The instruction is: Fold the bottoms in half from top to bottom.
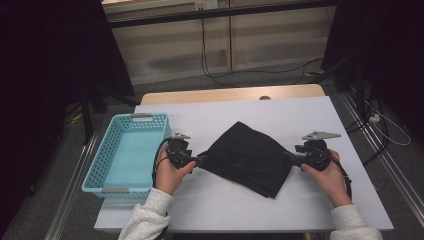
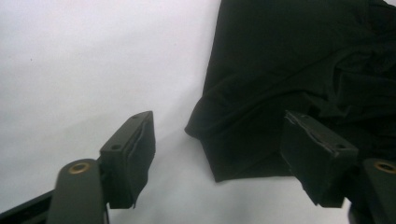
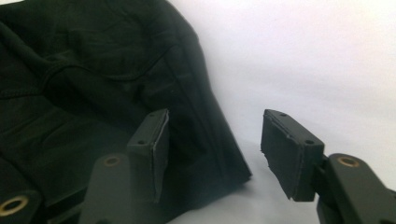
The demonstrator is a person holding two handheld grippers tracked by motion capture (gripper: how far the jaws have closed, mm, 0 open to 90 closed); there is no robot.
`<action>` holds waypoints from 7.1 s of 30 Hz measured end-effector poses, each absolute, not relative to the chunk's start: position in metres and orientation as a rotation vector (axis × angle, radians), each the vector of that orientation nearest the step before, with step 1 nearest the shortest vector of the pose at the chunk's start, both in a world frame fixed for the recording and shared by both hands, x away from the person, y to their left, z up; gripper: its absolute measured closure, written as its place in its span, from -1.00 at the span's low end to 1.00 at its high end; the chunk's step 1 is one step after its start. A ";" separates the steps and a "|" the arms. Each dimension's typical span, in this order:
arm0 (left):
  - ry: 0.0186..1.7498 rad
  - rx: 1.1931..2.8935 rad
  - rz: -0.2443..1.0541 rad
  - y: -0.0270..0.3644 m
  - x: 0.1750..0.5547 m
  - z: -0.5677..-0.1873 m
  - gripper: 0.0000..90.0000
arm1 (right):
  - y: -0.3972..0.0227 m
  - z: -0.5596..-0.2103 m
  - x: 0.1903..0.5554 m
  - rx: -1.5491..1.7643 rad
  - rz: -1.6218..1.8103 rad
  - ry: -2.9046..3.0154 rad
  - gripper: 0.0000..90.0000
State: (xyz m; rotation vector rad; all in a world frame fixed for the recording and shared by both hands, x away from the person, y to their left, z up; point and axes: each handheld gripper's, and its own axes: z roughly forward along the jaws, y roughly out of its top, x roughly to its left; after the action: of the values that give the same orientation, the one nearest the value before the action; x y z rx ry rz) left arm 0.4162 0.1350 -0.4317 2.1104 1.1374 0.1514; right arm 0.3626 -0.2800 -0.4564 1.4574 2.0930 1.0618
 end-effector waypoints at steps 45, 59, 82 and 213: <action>1.163 2.030 0.117 0.132 0.415 -0.418 -0.64 | -0.268 -0.467 0.352 1.528 1.041 2.039 0.81; 1.315 1.997 0.067 0.117 0.436 -0.451 -0.37 | -0.268 -0.467 0.338 1.549 1.086 2.018 0.83; 1.365 2.051 -0.049 0.123 0.441 -0.430 0.94 | -0.256 -0.463 0.311 1.533 1.107 2.050 0.84; 1.467 2.539 -0.068 0.126 0.497 -0.296 0.94 | -0.186 -0.434 0.290 1.326 1.288 1.985 0.86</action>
State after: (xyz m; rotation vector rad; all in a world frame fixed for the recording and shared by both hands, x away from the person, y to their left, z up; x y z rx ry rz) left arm 0.4973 0.1260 -0.2964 2.5386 1.4666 -0.0681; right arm 0.2898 -0.1863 -0.4344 1.3260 1.9851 1.2876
